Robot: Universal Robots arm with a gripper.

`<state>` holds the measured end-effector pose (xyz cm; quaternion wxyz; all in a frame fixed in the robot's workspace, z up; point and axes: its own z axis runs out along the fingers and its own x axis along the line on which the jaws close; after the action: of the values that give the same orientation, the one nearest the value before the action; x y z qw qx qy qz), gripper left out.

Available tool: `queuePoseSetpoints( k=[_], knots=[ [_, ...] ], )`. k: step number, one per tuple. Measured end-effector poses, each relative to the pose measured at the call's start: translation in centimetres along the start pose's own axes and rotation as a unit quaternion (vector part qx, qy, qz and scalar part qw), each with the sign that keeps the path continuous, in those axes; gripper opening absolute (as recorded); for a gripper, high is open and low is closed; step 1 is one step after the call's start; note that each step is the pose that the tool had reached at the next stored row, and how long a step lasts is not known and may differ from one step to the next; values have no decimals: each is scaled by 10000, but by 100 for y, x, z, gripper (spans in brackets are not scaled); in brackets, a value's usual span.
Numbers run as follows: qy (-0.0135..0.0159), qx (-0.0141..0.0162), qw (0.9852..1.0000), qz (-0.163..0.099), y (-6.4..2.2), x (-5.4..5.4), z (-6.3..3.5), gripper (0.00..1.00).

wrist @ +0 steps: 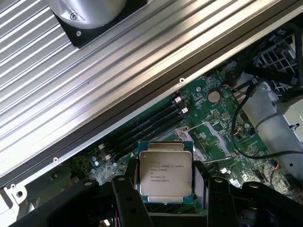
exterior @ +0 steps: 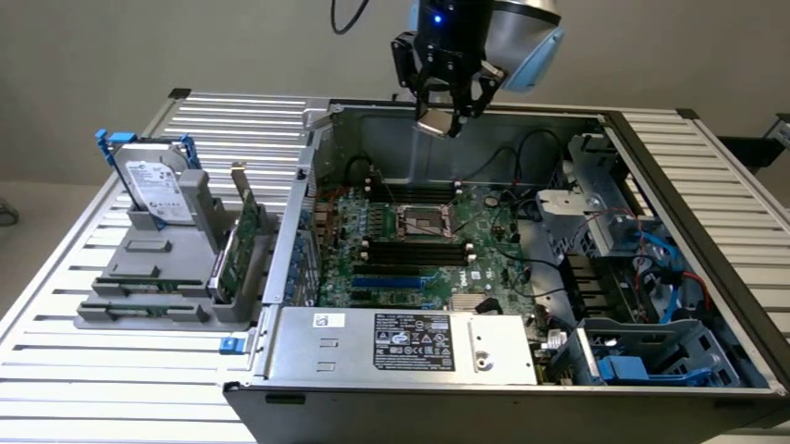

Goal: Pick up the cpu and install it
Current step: 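Place the cpu into insertion slot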

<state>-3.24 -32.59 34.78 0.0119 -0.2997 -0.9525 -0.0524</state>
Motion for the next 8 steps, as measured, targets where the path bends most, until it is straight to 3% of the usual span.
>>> queuePoseSetpoints(
  k=[4,8],
  knots=[
    [-34,-20,9993,366,0,0,1,55],
    [-67,-39,9974,722,0,0,2,55]
  ],
)
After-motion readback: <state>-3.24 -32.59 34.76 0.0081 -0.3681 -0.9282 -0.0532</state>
